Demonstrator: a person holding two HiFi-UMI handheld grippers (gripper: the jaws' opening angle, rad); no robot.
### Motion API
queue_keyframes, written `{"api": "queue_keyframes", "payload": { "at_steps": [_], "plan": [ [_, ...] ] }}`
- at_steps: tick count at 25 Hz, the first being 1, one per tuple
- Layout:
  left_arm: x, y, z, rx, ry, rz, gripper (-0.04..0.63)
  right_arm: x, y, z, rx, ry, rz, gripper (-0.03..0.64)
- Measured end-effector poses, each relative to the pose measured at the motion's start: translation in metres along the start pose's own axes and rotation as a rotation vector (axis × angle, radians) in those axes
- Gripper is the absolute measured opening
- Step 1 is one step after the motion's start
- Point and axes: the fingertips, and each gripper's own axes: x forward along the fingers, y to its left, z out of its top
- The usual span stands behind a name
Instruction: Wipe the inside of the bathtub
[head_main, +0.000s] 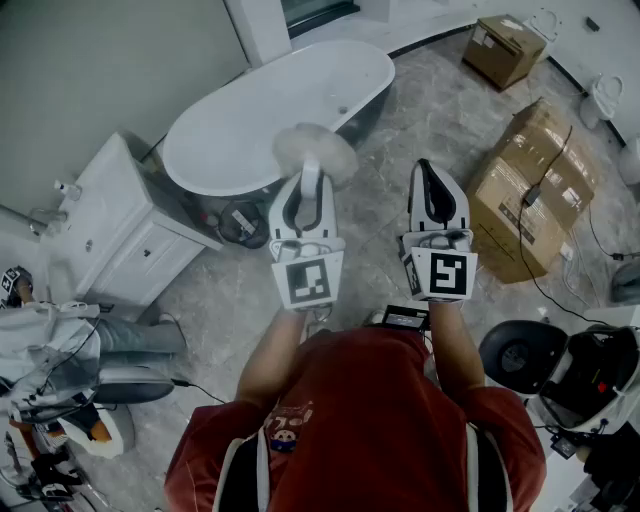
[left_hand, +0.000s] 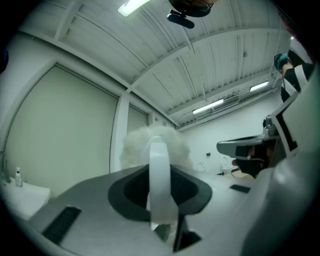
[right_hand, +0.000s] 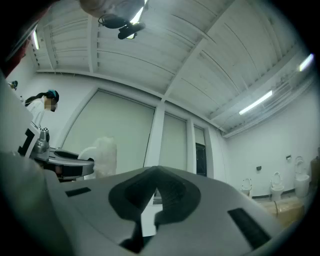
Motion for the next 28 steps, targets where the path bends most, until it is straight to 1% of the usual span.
{"api": "queue_keyframes", "payload": {
  "at_steps": [6, 9, 14, 20, 28],
  "plan": [
    [0.007, -0.024, 0.004, 0.005, -0.012, -0.007, 0.094, -0.006, -0.018, -0.003, 0.000, 0.001, 0.000, 0.012],
    [0.012, -0.034, 0.003, -0.008, -0.008, -0.004, 0.094, -0.008, -0.030, -0.002, 0.005, -0.016, -0.001, 0.012],
    [0.025, -0.062, -0.003, -0.015, 0.009, -0.003, 0.094, -0.014, -0.060, -0.005, 0.011, -0.036, -0.004, 0.012],
    [0.046, -0.100, -0.008, -0.002, 0.018, -0.007, 0.094, -0.017, -0.105, -0.019, 0.038, -0.023, -0.013, 0.012],
    [0.065, -0.128, -0.015, -0.009, 0.032, 0.003, 0.094, -0.014, -0.137, -0.035, 0.052, -0.012, -0.004, 0.012]
  ]
}}
